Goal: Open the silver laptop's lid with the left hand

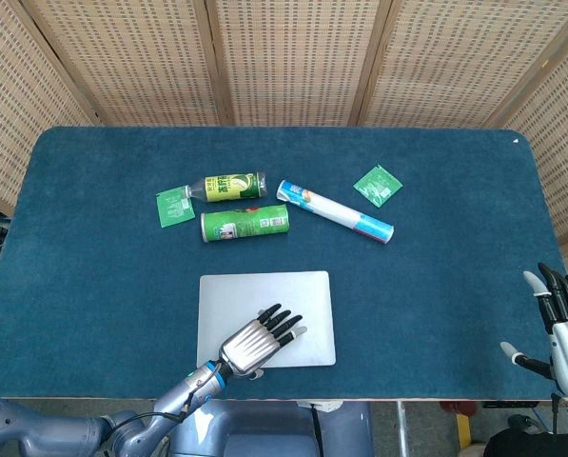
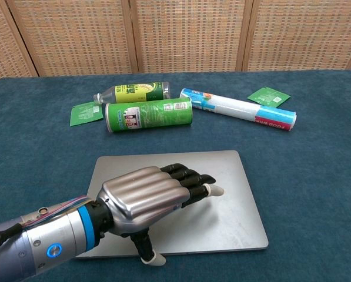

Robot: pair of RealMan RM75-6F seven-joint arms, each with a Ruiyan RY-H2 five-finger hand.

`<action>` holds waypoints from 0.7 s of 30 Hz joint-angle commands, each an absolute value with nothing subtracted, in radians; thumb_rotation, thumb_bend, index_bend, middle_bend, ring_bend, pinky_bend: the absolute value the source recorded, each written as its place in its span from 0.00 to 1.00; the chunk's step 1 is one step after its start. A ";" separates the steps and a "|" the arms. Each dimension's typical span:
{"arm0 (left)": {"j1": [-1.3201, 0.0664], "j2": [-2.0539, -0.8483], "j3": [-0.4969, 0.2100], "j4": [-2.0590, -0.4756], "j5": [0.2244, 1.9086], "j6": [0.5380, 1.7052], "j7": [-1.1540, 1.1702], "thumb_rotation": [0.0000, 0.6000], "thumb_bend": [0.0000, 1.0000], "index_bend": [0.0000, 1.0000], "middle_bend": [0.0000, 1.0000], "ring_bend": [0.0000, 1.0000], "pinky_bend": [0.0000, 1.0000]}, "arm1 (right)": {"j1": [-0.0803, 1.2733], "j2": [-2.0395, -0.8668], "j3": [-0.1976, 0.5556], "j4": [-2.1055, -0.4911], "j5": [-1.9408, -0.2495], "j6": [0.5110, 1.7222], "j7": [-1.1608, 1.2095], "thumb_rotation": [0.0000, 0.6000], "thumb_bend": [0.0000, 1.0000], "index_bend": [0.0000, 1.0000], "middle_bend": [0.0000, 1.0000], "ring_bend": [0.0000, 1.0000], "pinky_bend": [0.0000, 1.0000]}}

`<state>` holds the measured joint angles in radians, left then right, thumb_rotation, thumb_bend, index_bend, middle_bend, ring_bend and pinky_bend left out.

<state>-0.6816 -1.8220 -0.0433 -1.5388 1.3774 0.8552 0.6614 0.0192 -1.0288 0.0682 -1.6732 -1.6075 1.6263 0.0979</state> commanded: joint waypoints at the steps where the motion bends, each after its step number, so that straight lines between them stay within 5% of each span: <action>1: -0.687 -1.827 -0.041 -1.533 1.371 0.857 0.663 1.00 0.01 0.00 0.00 0.00 0.00 | 0.019 -1.028 0.068 -1.673 -1.607 1.626 0.100 1.00 0.00 0.06 0.00 0.00 0.00; 12: -0.697 -1.825 -0.030 -1.529 1.363 0.875 0.670 1.00 0.22 0.00 0.00 0.00 0.00 | 0.020 -1.026 0.068 -1.672 -1.605 1.623 0.106 1.00 0.00 0.06 0.00 0.00 0.00; 21: -0.705 -1.817 -0.028 -1.536 1.358 0.890 0.679 1.00 0.27 0.00 0.00 0.00 0.00 | 0.020 -1.026 0.068 -1.672 -1.605 1.623 0.106 1.00 0.00 0.06 0.00 0.00 0.00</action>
